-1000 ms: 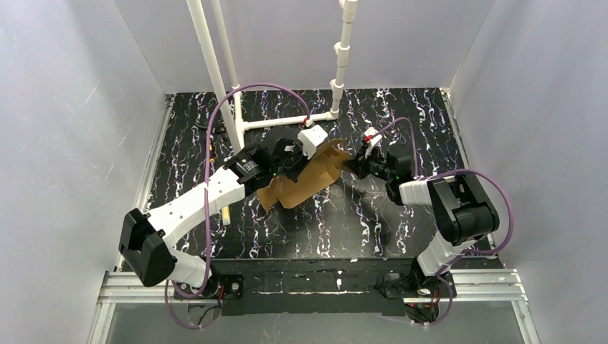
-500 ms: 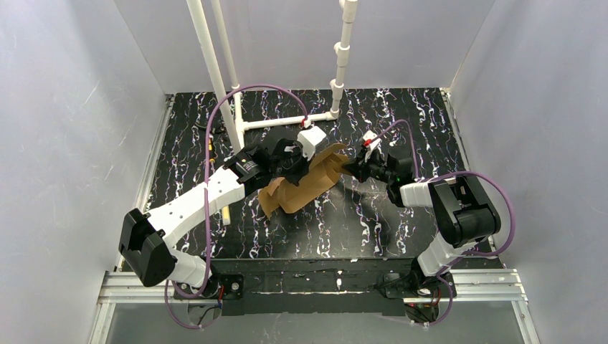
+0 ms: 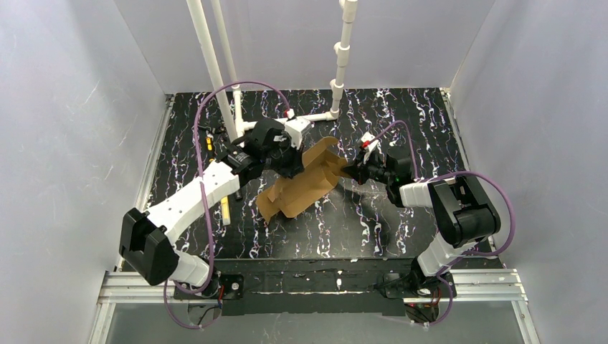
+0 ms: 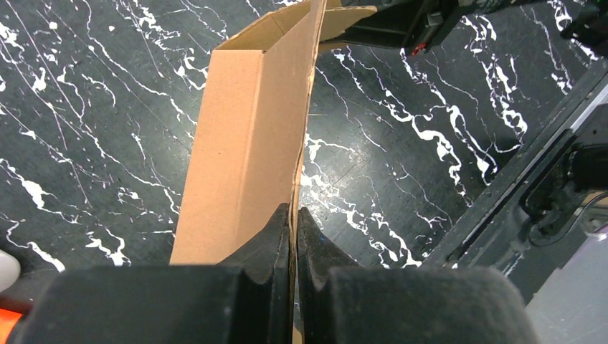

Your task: Fold the paper box

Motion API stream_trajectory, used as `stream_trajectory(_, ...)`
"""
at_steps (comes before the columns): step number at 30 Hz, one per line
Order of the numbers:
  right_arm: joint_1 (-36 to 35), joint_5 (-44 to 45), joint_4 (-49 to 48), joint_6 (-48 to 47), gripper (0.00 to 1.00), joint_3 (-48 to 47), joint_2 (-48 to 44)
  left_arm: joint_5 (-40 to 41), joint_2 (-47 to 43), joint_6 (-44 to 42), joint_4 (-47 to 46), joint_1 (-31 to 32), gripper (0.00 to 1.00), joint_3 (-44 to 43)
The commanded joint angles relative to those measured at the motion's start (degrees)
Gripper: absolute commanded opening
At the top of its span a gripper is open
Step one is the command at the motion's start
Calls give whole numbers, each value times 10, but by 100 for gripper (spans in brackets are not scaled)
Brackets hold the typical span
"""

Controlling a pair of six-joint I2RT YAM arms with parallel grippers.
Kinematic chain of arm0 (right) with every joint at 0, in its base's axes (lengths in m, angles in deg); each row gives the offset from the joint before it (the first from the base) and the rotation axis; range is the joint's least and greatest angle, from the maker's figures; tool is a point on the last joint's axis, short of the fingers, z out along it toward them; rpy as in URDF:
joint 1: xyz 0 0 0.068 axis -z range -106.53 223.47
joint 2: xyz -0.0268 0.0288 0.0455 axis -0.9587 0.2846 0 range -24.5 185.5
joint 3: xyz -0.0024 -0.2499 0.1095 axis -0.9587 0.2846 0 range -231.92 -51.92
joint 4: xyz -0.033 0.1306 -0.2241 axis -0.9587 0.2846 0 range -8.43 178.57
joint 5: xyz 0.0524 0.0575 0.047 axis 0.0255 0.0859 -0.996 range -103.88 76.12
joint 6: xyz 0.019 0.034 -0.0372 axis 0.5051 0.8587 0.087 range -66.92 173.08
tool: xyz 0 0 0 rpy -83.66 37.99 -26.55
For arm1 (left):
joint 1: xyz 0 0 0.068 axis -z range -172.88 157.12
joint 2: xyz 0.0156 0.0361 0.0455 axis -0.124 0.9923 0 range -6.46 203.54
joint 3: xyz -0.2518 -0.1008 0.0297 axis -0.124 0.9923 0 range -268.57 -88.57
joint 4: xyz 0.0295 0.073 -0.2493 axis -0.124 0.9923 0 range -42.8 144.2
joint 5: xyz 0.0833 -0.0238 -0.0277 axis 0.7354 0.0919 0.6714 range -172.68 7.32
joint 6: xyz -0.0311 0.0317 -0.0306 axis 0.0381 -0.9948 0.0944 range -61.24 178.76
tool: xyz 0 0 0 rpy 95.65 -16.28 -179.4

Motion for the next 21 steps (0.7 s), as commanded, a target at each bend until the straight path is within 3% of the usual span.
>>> stream_trajectory(1,-2,-7,-13,-15,3,2,-18,-22,18,49,43,-27,0,-28)
stream_trajectory(21,-1,-29,23,-62,5,6,-33,-6,52,102,58,-56,0,-39)
